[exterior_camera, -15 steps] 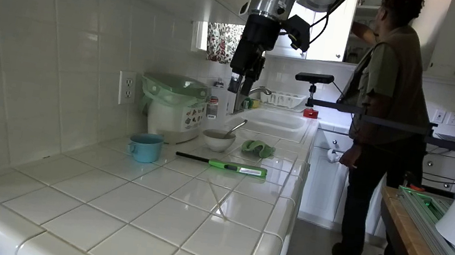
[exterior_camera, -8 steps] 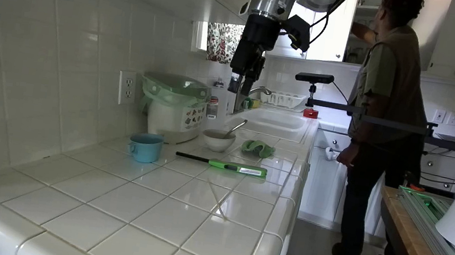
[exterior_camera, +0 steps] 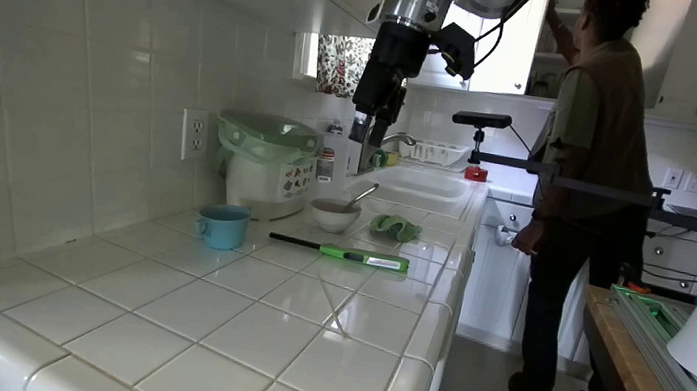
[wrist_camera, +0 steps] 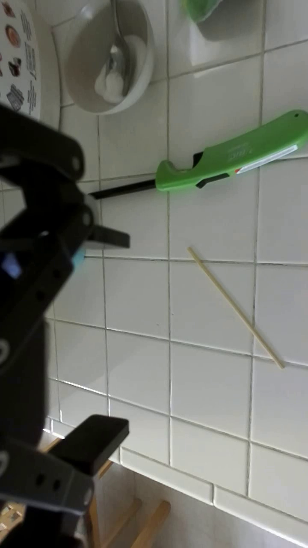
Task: Open the cabinet door
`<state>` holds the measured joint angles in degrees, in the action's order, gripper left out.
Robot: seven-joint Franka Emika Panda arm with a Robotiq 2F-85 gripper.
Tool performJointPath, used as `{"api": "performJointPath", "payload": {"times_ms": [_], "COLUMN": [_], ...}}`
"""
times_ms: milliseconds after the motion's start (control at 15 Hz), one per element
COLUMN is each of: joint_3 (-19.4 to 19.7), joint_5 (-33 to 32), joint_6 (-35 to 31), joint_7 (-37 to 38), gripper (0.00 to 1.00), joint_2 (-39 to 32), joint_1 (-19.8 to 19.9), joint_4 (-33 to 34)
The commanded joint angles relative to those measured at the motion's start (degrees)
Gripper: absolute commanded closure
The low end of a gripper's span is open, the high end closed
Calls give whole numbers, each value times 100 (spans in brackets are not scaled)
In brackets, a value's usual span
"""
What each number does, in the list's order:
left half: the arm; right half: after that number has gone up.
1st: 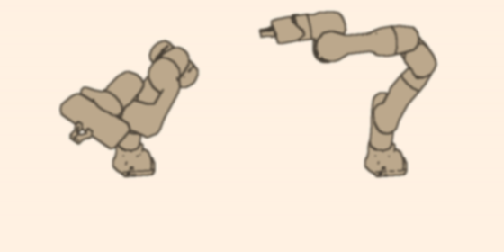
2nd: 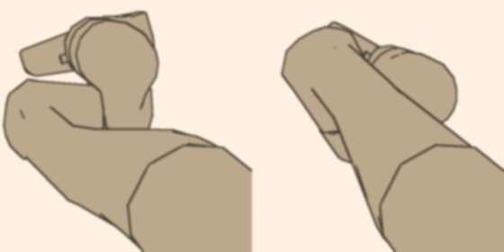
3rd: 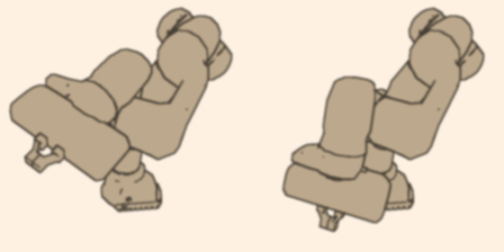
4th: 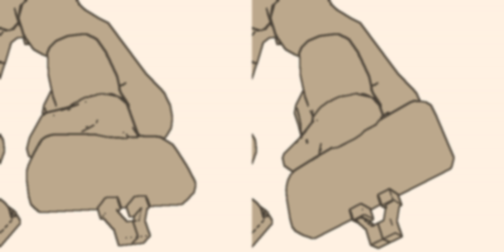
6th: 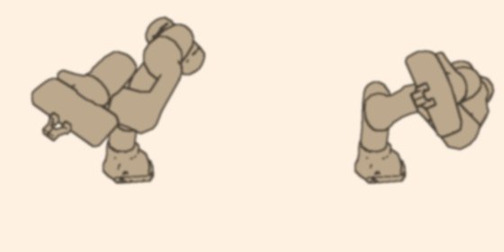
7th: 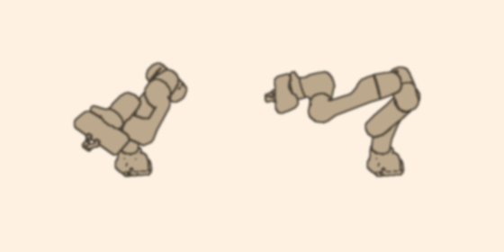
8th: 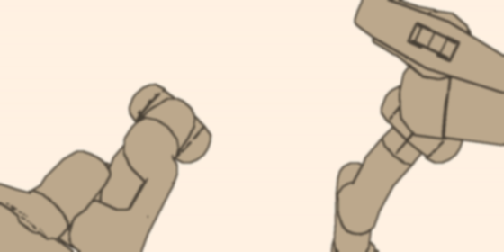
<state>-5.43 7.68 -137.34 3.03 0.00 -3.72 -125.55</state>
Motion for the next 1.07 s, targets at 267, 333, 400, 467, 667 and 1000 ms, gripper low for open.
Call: {"api": "performJointPath", "payload": {"times_ms": [267,333,400,467,667,1000], "joint_3": [32,31,27,23,21,21], "joint_5": [-2,-35,-222,-329,-385,-386], "joint_6": [10,-5,-21,-7,10,10], "joint_7": [1,1,54,123,159,159], "gripper": [0,0,0,0,0,0], "joint_2": [0,-1,-21,-42,-114,-141], "joint_1": [-32,-32,-36,-41,-48,-48], "joint_4": [7,13,129,254,343,350]}}
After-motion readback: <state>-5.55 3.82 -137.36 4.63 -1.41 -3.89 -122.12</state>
